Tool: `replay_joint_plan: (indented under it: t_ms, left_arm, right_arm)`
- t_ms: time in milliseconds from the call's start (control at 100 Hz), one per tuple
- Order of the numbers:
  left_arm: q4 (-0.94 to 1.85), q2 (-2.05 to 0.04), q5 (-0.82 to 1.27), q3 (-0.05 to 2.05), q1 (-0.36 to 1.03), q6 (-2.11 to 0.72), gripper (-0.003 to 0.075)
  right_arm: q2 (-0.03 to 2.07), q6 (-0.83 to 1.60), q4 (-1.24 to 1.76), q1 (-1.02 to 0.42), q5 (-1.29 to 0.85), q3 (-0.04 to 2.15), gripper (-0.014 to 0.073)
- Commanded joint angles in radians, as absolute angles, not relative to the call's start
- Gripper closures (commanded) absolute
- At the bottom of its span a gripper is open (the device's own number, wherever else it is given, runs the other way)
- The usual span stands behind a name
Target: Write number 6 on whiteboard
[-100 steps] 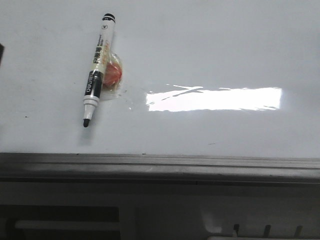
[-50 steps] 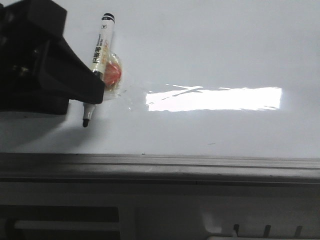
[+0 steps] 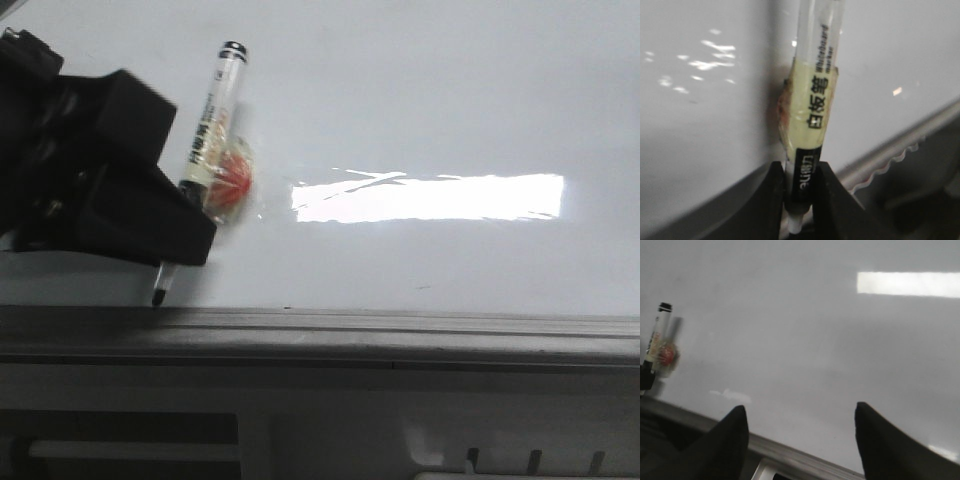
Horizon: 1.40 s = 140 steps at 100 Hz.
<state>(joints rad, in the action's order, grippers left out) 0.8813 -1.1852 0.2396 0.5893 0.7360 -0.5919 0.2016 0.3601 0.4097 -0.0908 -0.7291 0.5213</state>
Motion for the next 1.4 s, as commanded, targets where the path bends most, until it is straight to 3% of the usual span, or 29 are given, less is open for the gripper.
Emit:
replay_joint_plan:
  t_ms: [0, 110, 230, 680, 1390]
  left_arm:
    - [0.826, -1.13, 0.419, 0.653, 0.742, -0.784, 0.0739]
    - [0.809, -1.094, 0.64, 0.688, 0.764, -1.098, 0.0739]
    - [0.805, -1.081, 0.643, 0.692, 0.792, -1.236, 0.0739]
    - [0.619, -1.083, 0.558, 0.692, 0.796, -1.275, 0.0739]
    - [0.625, -1.083, 0.556, 0.692, 0.796, -1.277, 0.0739]
  right_arm:
    - [0.265, 0.446, 0.426, -0.157, -0.734, 0.584, 0.0178]
    - [0.358, 0.564, 0.47, -0.27, -0.788, 0.613, 0.0178]
    - [0.472, 0.71, 0.57, -0.385, -0.788, 0.611, 0.0178]
    - [0.806, 0.805, 0.639, -0.736, -0.524, 0.611, 0.0178]
    - [0.981, 0.805, 0.643, -0.964, -0.133, 0.613, 0.0178]
